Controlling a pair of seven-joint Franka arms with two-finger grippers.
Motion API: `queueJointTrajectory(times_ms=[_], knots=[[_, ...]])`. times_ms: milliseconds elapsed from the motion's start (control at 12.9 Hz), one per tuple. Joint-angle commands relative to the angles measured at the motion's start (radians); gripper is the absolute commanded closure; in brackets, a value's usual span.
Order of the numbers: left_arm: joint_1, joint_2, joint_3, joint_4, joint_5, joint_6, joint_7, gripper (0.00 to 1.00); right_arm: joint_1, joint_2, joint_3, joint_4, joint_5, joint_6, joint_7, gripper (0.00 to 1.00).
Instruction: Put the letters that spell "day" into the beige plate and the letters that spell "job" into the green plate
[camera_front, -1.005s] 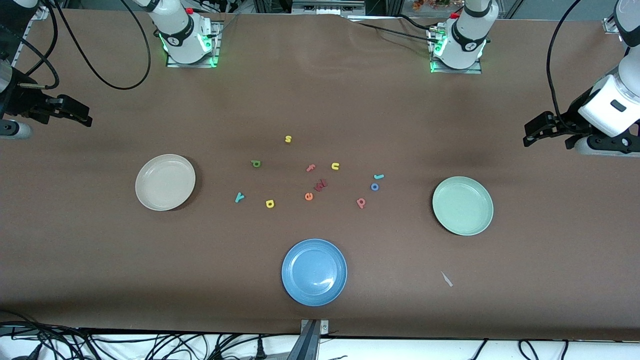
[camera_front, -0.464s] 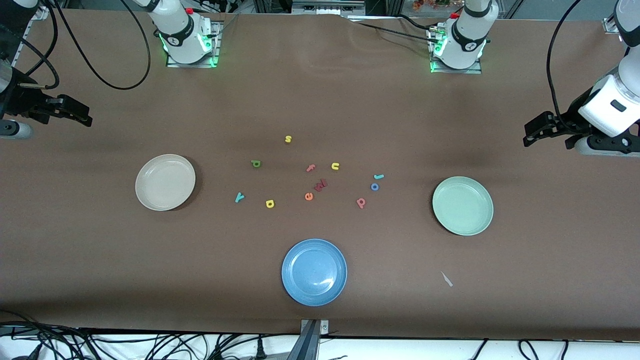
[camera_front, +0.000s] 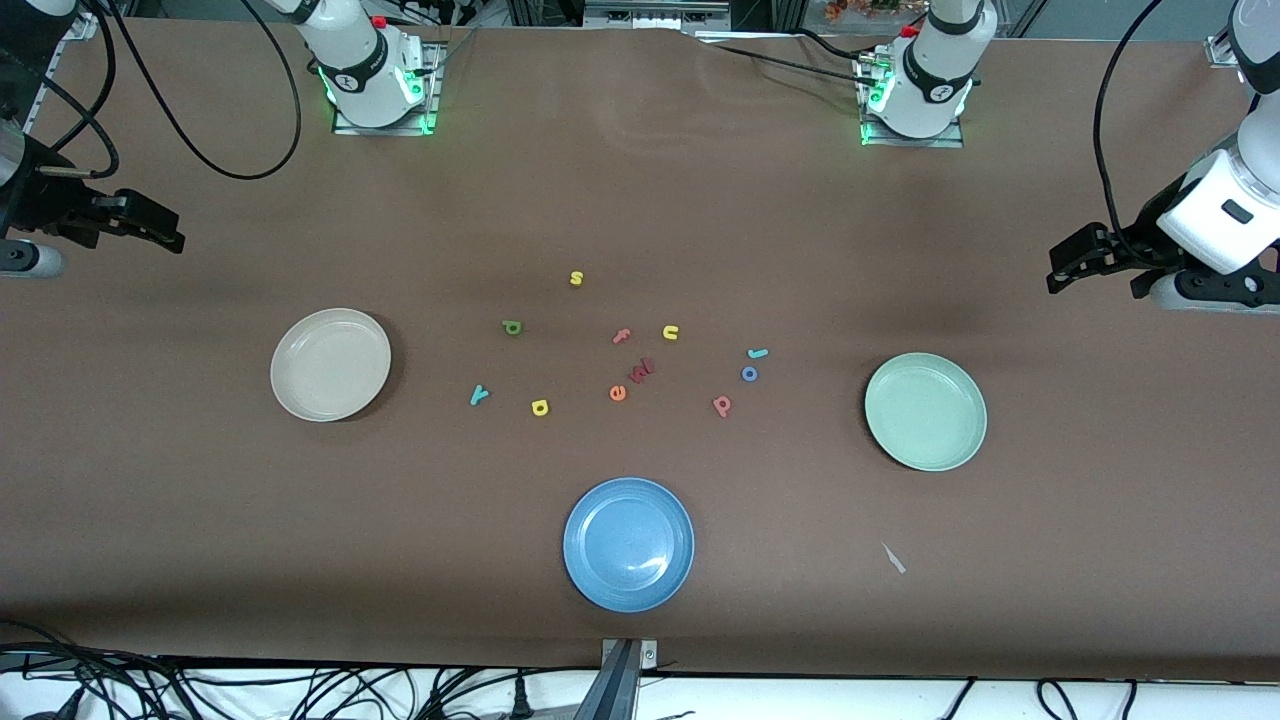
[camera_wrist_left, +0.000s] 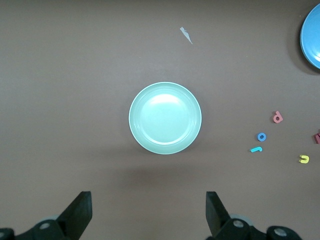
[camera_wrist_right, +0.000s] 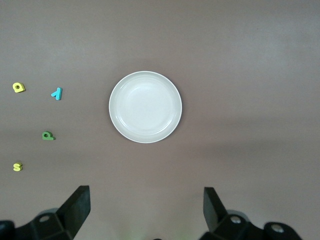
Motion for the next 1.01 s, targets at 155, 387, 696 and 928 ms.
queueJointTrajectory(times_ms=[155, 387, 696, 928], knots=[[0.002, 0.01, -0.002, 0.025, 0.028, -0.012, 0.018, 0.0, 0.0, -0.002, -0.002, 0.004, -0.006, -0.009, -0.016, 0.0], [0.005, 0.01, -0.002, 0.025, 0.028, -0.012, 0.019, 0.0, 0.0, -0.002, -0.004, 0.004, -0.006, -0.009, -0.016, 0.0], [0.004, 0.01, -0.002, 0.025, 0.028, -0.01, 0.018, 0.0, 0.0, -0.002, -0.002, 0.004, -0.006, -0.011, -0.016, 0.0], [0.004, 0.01, -0.002, 0.026, 0.028, -0.01, 0.019, 0.0, 0.0, -0.002, -0.002, 0.004, -0.006, -0.011, -0.016, 0.0]])
